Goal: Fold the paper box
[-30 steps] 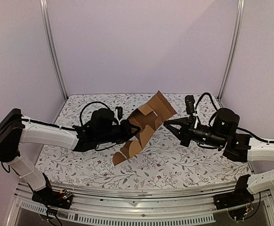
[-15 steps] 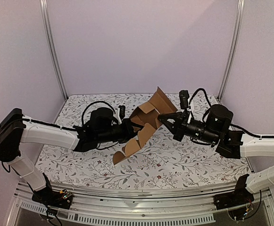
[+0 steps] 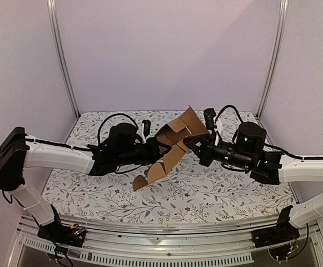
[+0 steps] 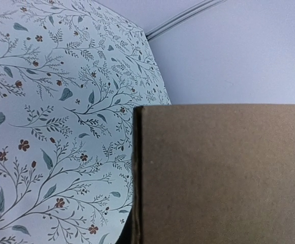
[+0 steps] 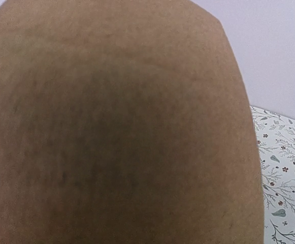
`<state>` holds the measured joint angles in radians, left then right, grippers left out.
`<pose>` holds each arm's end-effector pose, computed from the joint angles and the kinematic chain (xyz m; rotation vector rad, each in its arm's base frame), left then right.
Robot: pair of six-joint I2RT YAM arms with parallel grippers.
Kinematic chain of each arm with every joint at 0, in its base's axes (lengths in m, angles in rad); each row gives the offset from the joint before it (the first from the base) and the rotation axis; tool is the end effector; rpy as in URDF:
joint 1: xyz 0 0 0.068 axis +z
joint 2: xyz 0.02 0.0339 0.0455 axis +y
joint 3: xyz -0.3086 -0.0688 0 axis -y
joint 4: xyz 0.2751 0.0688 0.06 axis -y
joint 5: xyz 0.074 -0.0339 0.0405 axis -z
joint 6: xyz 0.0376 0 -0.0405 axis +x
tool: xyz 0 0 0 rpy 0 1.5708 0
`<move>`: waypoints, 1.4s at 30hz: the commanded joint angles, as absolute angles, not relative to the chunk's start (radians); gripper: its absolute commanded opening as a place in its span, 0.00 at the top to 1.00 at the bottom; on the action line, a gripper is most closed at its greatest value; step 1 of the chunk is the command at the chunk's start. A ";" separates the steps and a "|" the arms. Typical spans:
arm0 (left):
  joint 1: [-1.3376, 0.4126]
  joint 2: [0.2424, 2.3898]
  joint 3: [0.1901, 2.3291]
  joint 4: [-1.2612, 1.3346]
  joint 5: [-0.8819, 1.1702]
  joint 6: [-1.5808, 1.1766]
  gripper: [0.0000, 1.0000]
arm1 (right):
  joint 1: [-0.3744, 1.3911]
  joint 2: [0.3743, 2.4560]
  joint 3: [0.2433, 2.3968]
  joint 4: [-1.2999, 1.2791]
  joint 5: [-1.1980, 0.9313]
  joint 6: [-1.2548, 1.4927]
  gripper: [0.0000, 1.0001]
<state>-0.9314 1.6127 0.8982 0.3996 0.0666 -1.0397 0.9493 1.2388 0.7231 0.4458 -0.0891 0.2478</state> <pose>0.2284 -0.3113 0.2524 -0.0643 2.1445 -1.3375 0.1717 0.2455 0.3140 -0.6633 1.6032 0.9746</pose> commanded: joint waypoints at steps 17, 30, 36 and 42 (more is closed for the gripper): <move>-0.954 1.568 0.940 0.216 -0.134 -0.812 1.00 | 0.957 1.091 0.853 0.007 -0.132 0.147 0.74; -0.904 1.520 0.932 0.195 -0.170 -0.616 1.00 | 0.956 0.979 1.059 -0.478 -0.196 0.023 0.48; -0.897 1.491 0.910 0.196 -0.134 -0.522 1.00 | 0.954 0.971 1.143 -0.579 -0.156 0.011 0.46; -0.888 1.462 0.878 0.178 -0.155 -0.484 1.00 | 0.953 0.970 1.197 -0.602 -0.228 0.011 0.45</move>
<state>-0.9077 1.4700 0.9218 0.2565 -0.1394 -0.5873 0.9543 0.9932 1.1378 -0.5915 -0.1844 0.0273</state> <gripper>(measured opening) 0.026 0.550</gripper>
